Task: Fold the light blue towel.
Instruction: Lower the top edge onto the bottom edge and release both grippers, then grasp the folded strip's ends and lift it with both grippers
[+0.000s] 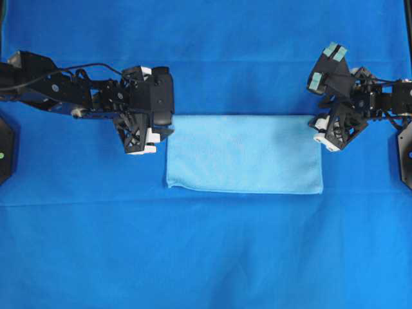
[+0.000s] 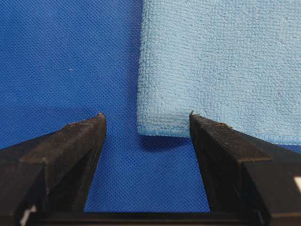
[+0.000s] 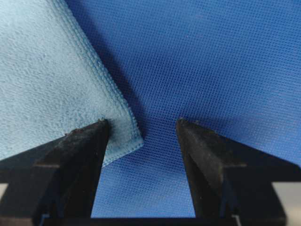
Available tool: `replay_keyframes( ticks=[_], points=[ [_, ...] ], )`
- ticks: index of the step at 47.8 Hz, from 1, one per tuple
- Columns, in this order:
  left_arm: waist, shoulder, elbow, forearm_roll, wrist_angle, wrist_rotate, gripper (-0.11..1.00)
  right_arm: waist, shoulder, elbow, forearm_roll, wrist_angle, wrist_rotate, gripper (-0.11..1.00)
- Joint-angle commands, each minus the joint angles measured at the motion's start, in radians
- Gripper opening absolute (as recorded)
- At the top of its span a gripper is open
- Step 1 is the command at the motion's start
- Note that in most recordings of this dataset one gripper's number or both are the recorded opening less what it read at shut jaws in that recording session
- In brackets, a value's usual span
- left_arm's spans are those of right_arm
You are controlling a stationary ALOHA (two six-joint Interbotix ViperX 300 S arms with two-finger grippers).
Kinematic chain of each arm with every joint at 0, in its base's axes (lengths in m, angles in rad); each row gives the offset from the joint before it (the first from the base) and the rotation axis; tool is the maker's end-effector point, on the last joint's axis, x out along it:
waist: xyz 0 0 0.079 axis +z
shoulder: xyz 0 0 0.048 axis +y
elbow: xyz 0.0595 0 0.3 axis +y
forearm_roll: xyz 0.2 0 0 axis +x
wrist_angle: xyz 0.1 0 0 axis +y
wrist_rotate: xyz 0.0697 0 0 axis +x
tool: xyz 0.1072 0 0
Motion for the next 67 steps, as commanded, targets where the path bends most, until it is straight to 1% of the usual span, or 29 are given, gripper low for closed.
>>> replay_keyframes(
  ticks=[1, 13, 15, 17, 20, 23, 26, 28, 42, 46, 56, 61, 67],
  points=[
    [0.003, 0.000, -0.020, -0.002, -0.015, 0.005, 0.68, -0.003, -0.006, -0.015, -0.003, -0.006, -0.003, 0.61],
    [0.003, 0.020, -0.037, -0.002, -0.002, 0.006, 0.64, -0.002, -0.005, -0.017, -0.003, -0.008, -0.003, 0.60],
    [0.003, 0.020, -0.038, -0.002, 0.006, 0.006, 0.61, -0.003, -0.005, -0.017, -0.003, -0.008, -0.003, 0.59],
    [0.002, 0.021, -0.041, -0.002, 0.018, 0.008, 0.54, -0.003, -0.005, -0.017, -0.005, -0.008, -0.005, 0.55],
    [0.002, 0.021, -0.043, -0.002, 0.038, 0.014, 0.40, -0.003, -0.005, -0.015, -0.003, -0.008, -0.006, 0.44],
    [0.003, 0.021, -0.043, -0.002, 0.060, 0.037, 0.25, -0.003, -0.006, -0.015, -0.005, -0.008, -0.008, 0.28],
    [0.003, 0.021, -0.044, -0.002, 0.074, 0.037, 0.10, -0.003, -0.005, -0.015, -0.006, -0.008, -0.008, 0.09],
    [0.005, 0.021, -0.044, -0.002, 0.078, 0.038, 0.03, -0.003, -0.006, -0.015, -0.008, -0.008, -0.009, 0.02],
    [0.008, 0.014, -0.044, -0.002, 0.084, 0.029, 0.02, -0.003, -0.014, -0.020, -0.006, -0.005, -0.006, 0.02],
    [0.008, -0.011, -0.049, -0.002, 0.114, 0.021, 0.02, -0.003, -0.044, -0.025, -0.006, 0.009, -0.005, 0.02],
    [0.006, -0.138, -0.069, -0.002, 0.229, -0.002, 0.02, -0.003, -0.221, -0.046, -0.006, 0.100, -0.009, 0.02],
    [0.006, -0.206, -0.078, -0.002, 0.264, -0.012, 0.02, -0.002, -0.325, -0.058, -0.006, 0.163, -0.009, 0.02],
    [0.006, -0.284, -0.080, -0.002, 0.279, -0.012, 0.02, 0.006, -0.440, -0.069, -0.006, 0.219, -0.012, 0.02]
  ],
)
